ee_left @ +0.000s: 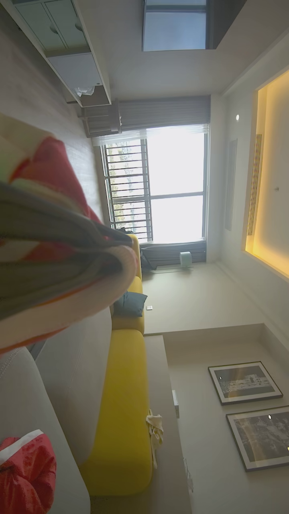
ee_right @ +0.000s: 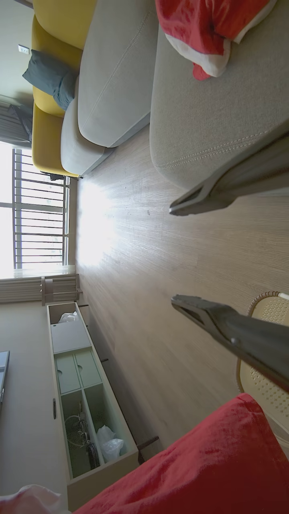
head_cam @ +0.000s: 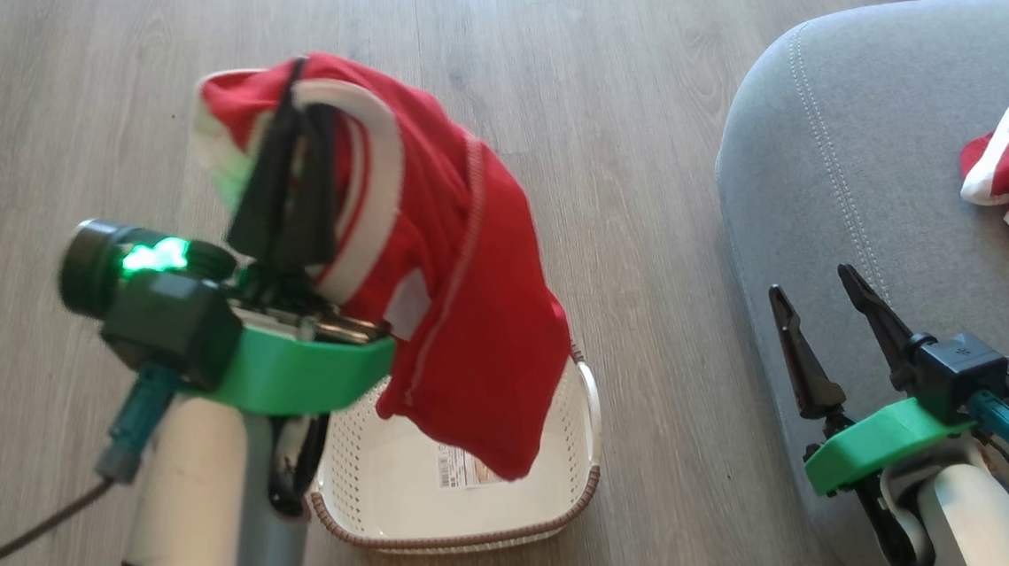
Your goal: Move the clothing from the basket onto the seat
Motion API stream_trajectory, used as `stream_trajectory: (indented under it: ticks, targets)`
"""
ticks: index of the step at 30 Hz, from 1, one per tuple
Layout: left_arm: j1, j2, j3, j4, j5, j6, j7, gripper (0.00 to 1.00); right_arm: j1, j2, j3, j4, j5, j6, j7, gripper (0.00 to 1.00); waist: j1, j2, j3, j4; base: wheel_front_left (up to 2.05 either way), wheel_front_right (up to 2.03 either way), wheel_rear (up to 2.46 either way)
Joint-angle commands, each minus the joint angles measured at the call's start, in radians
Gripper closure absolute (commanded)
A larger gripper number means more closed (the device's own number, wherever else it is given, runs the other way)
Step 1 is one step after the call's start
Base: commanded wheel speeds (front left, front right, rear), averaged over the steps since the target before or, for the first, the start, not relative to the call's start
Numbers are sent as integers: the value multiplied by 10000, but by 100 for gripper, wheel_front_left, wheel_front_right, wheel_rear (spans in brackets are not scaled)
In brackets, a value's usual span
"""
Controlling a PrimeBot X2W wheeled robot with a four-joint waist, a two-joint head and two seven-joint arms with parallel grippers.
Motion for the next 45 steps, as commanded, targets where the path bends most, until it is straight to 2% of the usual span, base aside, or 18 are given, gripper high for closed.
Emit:
stream_trajectory:
  ticks: [1,19,31,34,40,45]
  targets:
    - [-90,88,36,-502,-77,-82,-49,100,-130,-198,289,-394,-48,-2,-13,0,1,-1,-19,15,0,0,0]
    - [-40,88,-1875,-924,-355,-269,-49,100,-85,-203,407,-488,-51,-2,-13,0,1,-1,62,-9,0,0,0]
    - [-114,88,-1959,-850,-371,-266,-49,100,-184,-150,424,-465,-52,-2,-13,0,1,-1,173,-90,0,0,0]
    - [-119,87,-1925,-855,-358,-275,-49,100,-172,-67,531,-561,479,-2,-13,0,1,-1,194,-132,0,0,0]
    - [-179,87,-1774,-858,-254,-290,-49,100,-95,-1208,2577,-1312,1751,-2,-13,0,1,-1,236,-232,0,0,0]
    - [-259,87,-1680,-834,-144,-319,-49,100,-73,-2184,3734,-2068,2087,-2,-13,0,1,-1,305,-294,0,0,0]
